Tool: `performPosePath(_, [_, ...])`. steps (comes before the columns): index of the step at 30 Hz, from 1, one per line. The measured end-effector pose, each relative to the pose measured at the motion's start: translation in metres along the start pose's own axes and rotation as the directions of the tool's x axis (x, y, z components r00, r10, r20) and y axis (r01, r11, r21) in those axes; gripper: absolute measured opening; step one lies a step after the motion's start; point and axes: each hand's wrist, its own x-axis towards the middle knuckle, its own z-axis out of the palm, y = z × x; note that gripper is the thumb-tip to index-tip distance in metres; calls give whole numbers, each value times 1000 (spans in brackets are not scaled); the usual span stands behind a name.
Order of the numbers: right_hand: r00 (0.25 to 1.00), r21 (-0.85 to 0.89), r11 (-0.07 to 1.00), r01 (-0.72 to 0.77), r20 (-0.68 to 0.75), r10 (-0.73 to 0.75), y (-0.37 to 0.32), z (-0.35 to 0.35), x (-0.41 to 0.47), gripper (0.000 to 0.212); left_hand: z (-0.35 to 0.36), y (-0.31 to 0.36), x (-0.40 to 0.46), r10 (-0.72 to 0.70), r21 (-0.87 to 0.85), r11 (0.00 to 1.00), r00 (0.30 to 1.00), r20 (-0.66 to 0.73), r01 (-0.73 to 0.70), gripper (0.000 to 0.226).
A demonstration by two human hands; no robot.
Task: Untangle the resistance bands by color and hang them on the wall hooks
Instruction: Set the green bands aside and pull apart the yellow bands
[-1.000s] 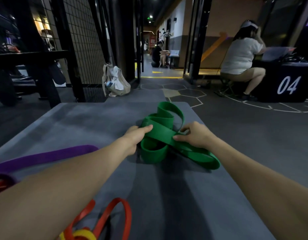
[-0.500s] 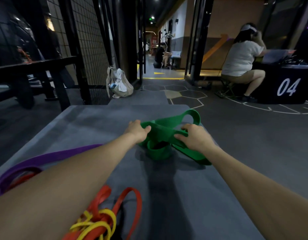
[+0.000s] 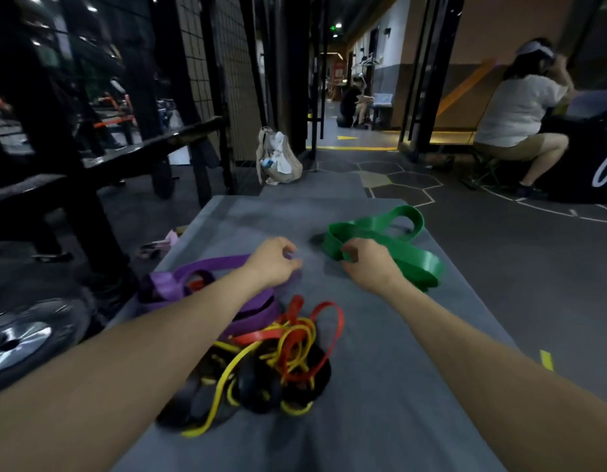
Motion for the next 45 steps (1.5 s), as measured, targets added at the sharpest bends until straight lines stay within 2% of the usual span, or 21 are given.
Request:
performPosePath(5, [996,102,995,-17,94,7,-41,34,-47,36,-24,-40,-62,-12,46,999,999,-33,14,29])
performPosePath(10, [996,221,973,-63,79,47,-63,67,-84,31,-19,-73,-110,-9,55,998,999,-34,11,25])
performPosePath(13, [997,228,972,-52,67,38,-65,86,-97,29,-8,-90,-127,-15,54,998,999,-28,16,25])
performPosePath(16, [1000,228,973,-19,10,17,-59,103,-111,29,0,-99,-145,9,71,997,997,-82,-3,26])
performPosePath(20, [992,120,984,129,-20,-127,-48,113,-114,32,8,-109,-152,36,23,999,990,-138,-33,31])
performPosePath(22, [987,63,985,162,-37,-160,-47,113,-106,39,7,-110,-147,43,64,997,984,-175,-33,39])
performPosePath(24, [981,-22,981,193,-9,-193,-44,115,-100,46,8,-110,-141,88,87,994,972,-218,-70,43])
performPosePath(27, [965,-145,954,261,61,-255,-40,123,-95,50,15,-108,-139,163,178,975,971,-176,-132,39])
performPosePath(30, [968,-166,954,251,62,-244,-40,126,-91,46,16,-109,-139,162,227,966,976,-148,-126,40])
performPosePath(35, [973,-210,950,230,16,-232,-40,119,-88,28,11,-110,-145,139,289,952,985,-100,-105,42])
performPosePath(39, [964,-133,957,257,-32,-264,-40,108,-94,21,6,-109,-147,175,248,960,969,-176,-129,23])
performPosePath(42, [965,-64,972,226,-118,-232,-35,97,-95,20,0,-115,-144,107,63,994,954,-279,-93,14])
performPosePath(45, [974,8,991,133,-185,-129,-27,86,-96,24,-4,-118,-144,7,-63,998,948,-317,-28,12])
